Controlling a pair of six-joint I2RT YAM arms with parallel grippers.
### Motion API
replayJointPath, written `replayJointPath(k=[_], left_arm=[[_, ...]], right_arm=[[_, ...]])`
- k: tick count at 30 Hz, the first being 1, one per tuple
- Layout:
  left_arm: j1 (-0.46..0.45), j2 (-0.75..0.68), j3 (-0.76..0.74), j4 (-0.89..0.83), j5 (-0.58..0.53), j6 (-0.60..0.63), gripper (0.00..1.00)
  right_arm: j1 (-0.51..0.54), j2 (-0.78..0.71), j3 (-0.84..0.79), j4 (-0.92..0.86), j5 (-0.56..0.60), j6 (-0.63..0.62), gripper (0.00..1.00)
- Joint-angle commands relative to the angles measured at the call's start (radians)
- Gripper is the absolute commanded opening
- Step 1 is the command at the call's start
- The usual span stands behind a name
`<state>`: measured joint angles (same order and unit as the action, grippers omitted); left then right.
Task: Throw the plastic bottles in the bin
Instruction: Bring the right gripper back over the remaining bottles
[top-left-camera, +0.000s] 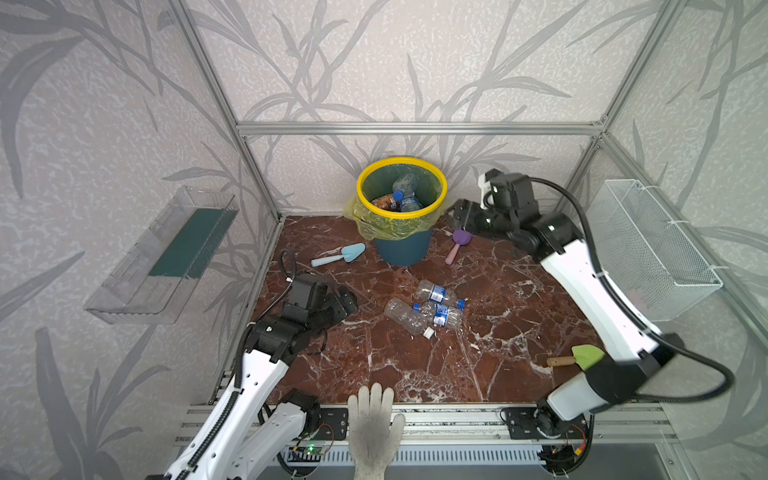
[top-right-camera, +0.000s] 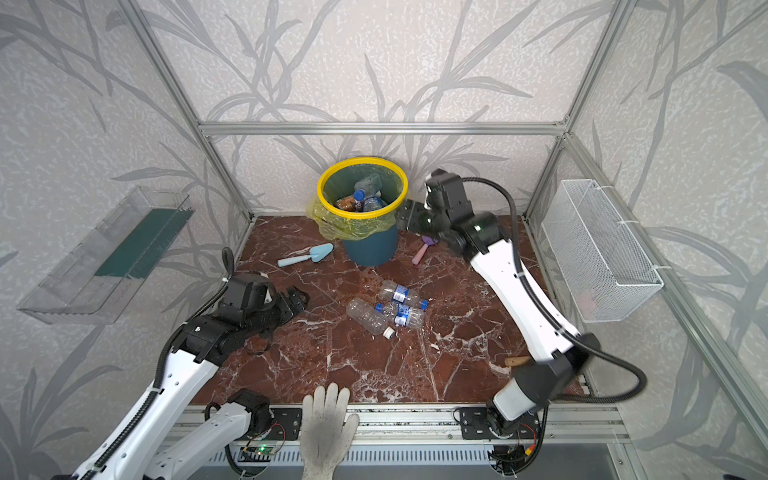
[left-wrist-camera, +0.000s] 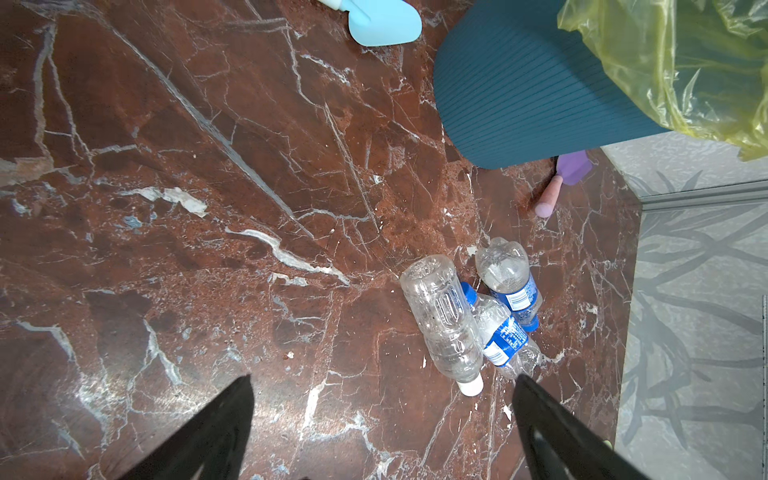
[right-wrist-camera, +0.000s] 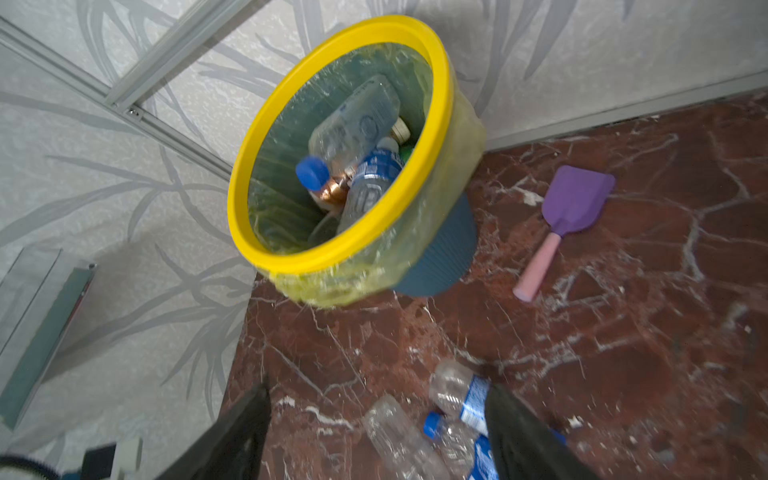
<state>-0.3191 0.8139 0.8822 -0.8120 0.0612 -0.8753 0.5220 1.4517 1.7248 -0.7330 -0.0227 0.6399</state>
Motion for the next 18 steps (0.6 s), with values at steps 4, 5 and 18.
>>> replayJointPath(k=[4, 5, 18], left_arm=[[0.008, -0.018, -0.043, -0.023, -0.005, -0.009, 0.97], [0.006, -0.013, -0.046, -0.022, -0.001, -0.012, 0.97], [0.006, -0.016, -0.084, -0.016, 0.017, -0.045, 0.97]], right_arm=[[0.02, -0.246, -0.487, 0.122, 0.012, 0.064, 0.78], [0.029, -0.271, -0.543, 0.124, 0.012, 0.066, 0.78], [0.283, -0.204, -0.752, 0.206, 0.011, -0.092, 0.73]])
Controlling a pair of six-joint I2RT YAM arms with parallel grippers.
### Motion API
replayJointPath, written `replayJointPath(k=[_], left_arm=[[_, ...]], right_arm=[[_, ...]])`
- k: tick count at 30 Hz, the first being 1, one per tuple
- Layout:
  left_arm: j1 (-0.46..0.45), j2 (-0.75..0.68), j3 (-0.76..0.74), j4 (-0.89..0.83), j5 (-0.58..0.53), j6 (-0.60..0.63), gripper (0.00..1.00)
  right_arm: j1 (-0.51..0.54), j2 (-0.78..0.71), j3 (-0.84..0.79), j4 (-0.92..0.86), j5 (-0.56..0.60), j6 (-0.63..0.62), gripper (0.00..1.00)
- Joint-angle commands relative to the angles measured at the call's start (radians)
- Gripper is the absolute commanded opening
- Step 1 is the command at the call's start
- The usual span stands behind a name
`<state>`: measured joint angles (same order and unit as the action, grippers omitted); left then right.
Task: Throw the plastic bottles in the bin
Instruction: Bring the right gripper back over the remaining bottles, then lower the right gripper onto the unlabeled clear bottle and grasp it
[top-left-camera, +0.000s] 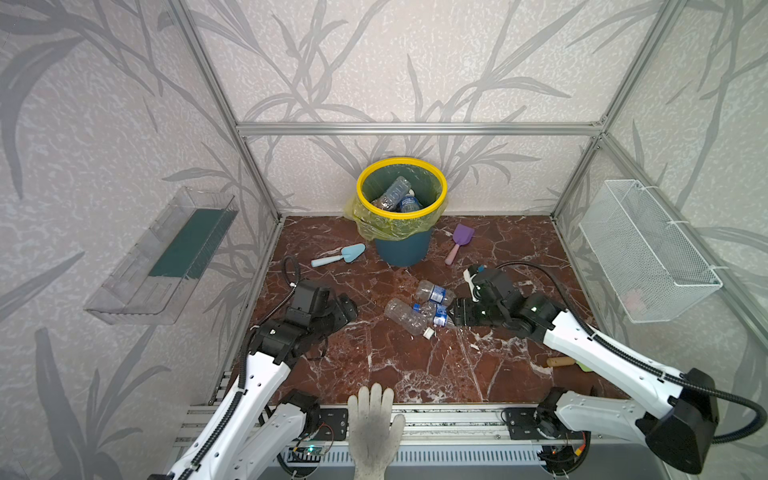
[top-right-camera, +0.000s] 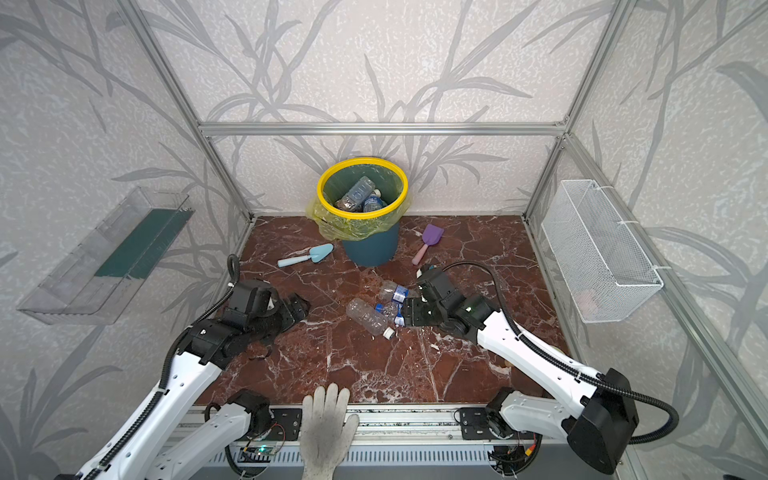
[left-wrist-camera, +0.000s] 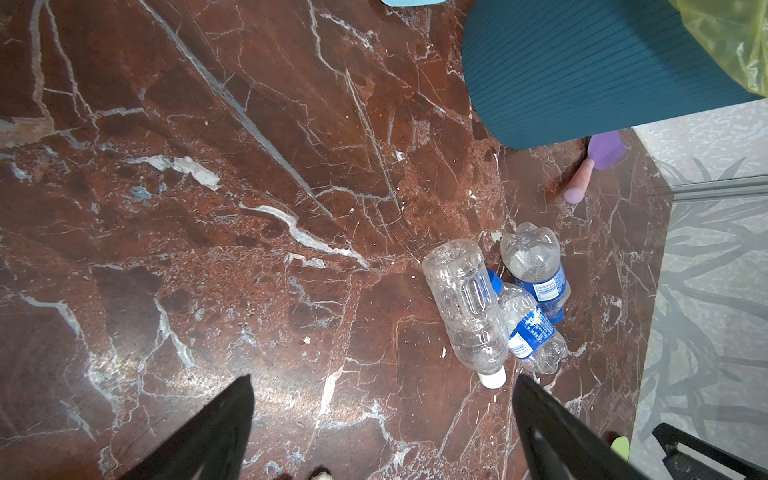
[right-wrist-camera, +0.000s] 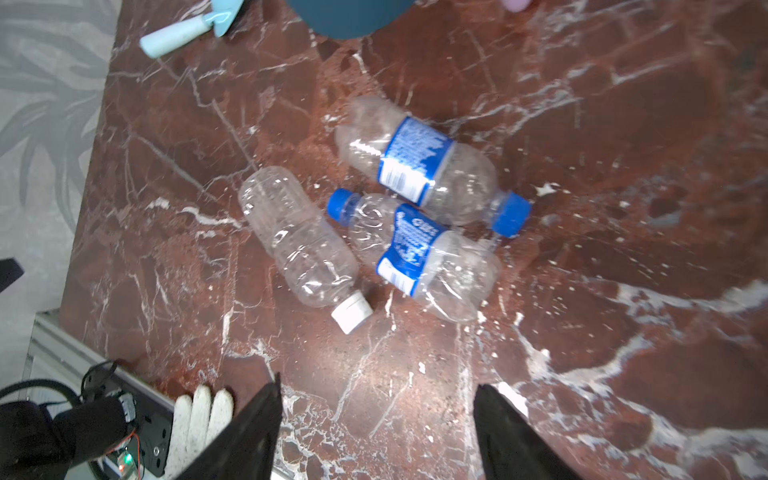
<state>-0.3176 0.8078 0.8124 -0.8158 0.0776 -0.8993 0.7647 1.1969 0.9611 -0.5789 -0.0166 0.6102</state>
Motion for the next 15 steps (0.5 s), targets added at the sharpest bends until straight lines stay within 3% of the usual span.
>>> replayJointPath(k=[1, 8, 15], left_arm=[[0.005, -0.013, -0.017, -0.013, 0.002, -0.023, 0.97], [0.006, -0.035, -0.03, -0.029, 0.0, -0.032, 0.97], [0.006, -0.063, -0.04, -0.049, -0.006, -0.036, 0.97]], right_arm=[[0.056, 0.071, 0.019, 0.057, 0.007, -0.071, 0.73], [0.143, 0.252, 0.122, 0.061, 0.023, -0.14, 0.77], [0.161, 0.389, 0.215, 0.079, 0.018, -0.181, 0.8]])
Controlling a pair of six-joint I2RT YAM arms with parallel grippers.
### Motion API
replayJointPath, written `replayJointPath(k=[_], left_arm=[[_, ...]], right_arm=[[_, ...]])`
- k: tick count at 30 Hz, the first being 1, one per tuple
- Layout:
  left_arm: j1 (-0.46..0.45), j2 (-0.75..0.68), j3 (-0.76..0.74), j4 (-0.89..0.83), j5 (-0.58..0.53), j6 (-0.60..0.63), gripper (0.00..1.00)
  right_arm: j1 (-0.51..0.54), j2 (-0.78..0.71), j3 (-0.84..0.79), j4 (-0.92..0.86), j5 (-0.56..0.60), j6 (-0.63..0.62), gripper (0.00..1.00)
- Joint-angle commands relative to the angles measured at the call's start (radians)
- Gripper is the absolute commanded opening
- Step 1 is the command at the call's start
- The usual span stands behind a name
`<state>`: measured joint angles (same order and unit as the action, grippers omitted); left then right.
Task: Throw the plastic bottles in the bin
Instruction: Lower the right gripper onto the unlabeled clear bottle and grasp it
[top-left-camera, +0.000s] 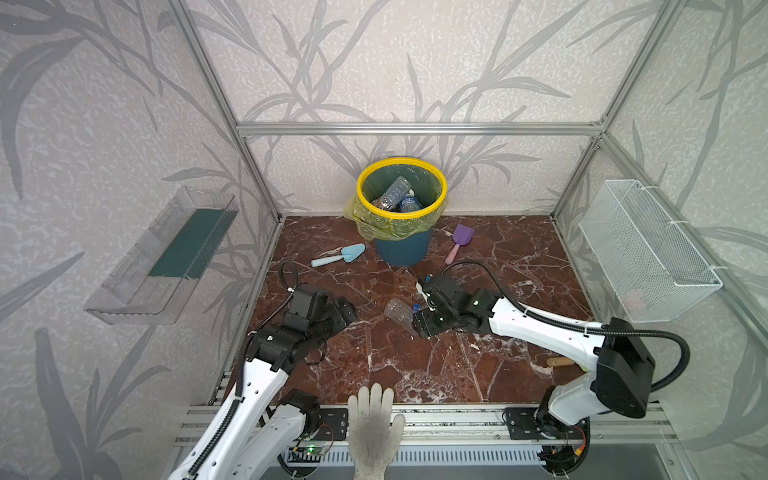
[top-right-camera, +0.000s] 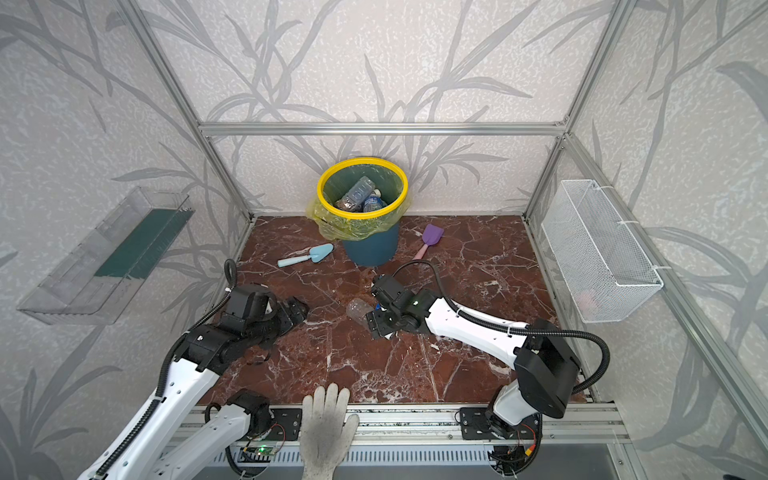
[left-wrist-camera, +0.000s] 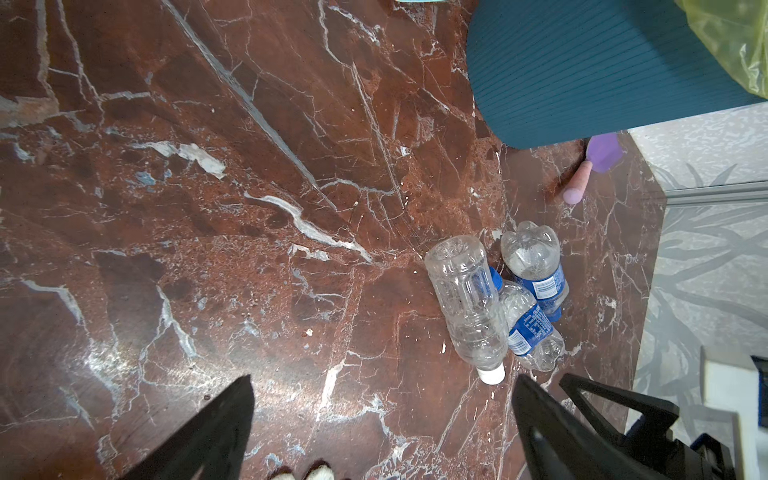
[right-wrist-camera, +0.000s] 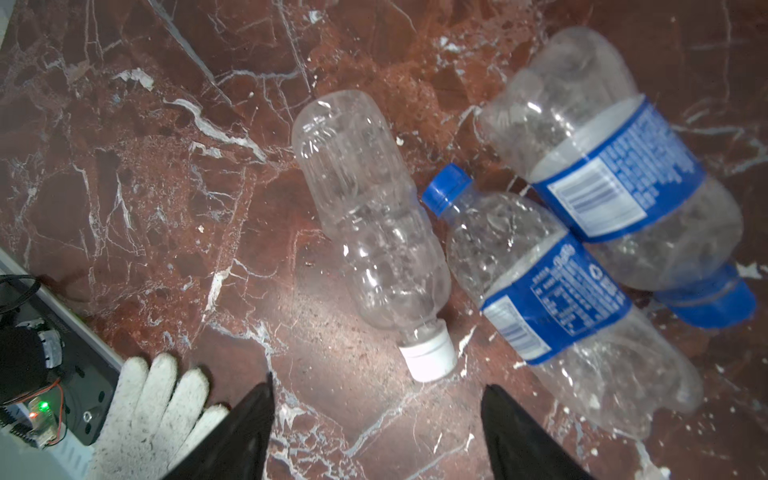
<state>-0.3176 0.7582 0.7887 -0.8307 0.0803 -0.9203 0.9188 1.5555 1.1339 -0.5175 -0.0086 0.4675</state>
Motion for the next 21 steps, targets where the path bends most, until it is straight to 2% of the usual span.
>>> replayJointPath(k=[1, 13, 21], left_arm=[[0.005, -0.016, -0.017, -0.035, -0.01, -0.016, 0.97], [0.006, -0.04, -0.023, -0.05, -0.015, -0.018, 0.97], [0.006, -0.042, -0.028, -0.053, -0.017, -0.016, 0.97]], right_arm=[[0.008, 0.051, 0.058, 0.017, 0.01, -0.045, 0.81], [0.008, 0.301, 0.262, -0.06, 0.025, -0.134, 0.85], [0.009, 0.411, 0.348, -0.131, 0.042, -0.151, 0.81]])
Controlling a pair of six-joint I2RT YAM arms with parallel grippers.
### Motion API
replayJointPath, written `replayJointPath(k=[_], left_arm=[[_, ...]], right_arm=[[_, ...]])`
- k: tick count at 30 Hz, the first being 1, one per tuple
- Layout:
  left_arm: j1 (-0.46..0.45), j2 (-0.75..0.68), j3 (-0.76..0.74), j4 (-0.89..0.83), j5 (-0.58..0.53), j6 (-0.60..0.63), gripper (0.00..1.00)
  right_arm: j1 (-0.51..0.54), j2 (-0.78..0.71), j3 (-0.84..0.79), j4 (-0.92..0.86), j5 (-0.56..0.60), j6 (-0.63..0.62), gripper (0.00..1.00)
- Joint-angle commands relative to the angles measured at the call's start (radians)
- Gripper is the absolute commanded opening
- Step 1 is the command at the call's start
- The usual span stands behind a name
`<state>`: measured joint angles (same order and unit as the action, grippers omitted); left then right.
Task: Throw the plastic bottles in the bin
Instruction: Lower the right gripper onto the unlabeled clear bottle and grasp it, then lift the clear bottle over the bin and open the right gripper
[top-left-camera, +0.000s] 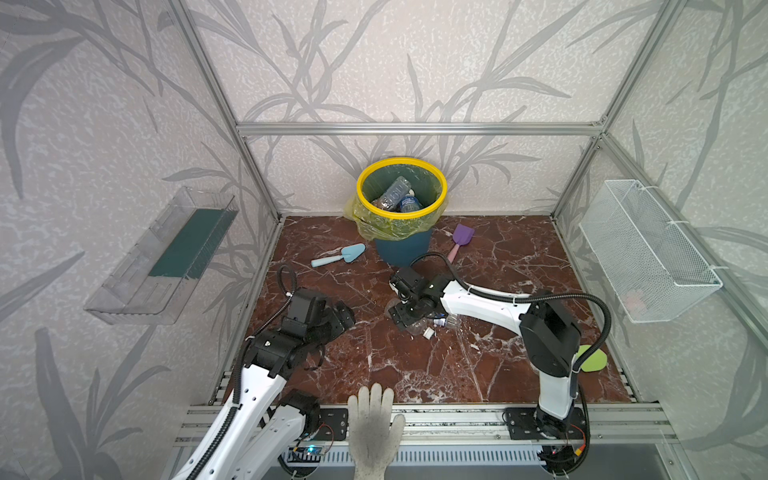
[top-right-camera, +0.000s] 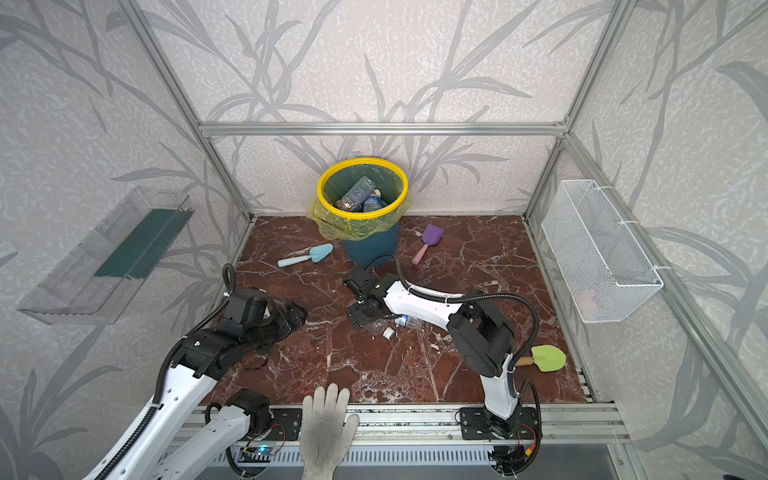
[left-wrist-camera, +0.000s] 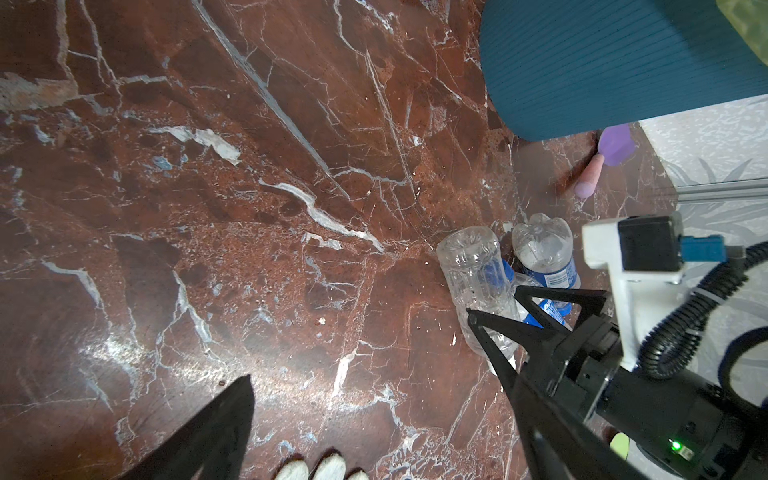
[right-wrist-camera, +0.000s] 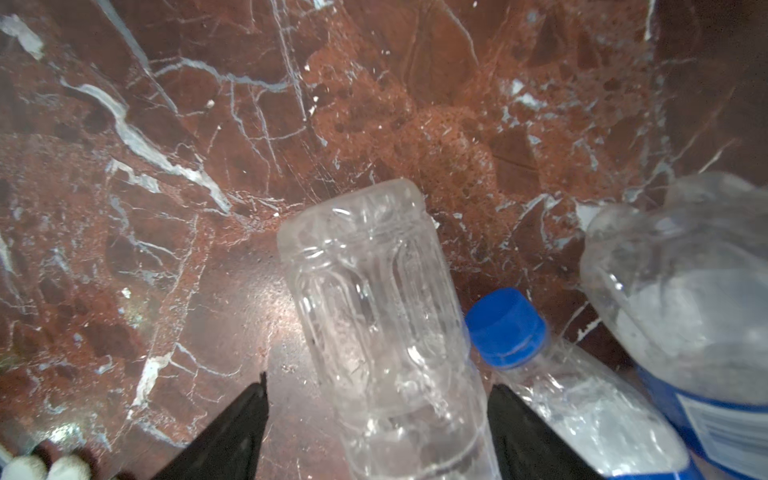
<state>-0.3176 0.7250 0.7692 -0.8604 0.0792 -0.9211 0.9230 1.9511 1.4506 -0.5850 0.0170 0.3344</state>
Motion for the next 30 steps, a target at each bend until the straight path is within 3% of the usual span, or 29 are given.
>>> replayJointPath(k=[1, 13, 26, 30], left_arm=[[0.006, -0.01, -0.008, -0.022, -0.018, -0.016, 0.97], [0.006, -0.005, -0.009, -0.014, -0.015, -0.015, 0.97], [0.006, 0.015, -0.025, 0.012, 0.002, -0.024, 0.97], [0.006, 0.028, -0.022, 0.021, 0.007, -0.025, 0.97]], right_arm=[[0.008, 0.02, 0.035, -0.07, 0.017, -0.017, 0.79], [0.042, -0.051, -0.071, -0.096, 0.032, 0.051, 0.59], [0.073, -0.359, -0.401, -0.043, 0.01, 0.222, 0.55], [0.071, -0.468, -0.412, -0.055, 0.032, 0.245, 0.55]])
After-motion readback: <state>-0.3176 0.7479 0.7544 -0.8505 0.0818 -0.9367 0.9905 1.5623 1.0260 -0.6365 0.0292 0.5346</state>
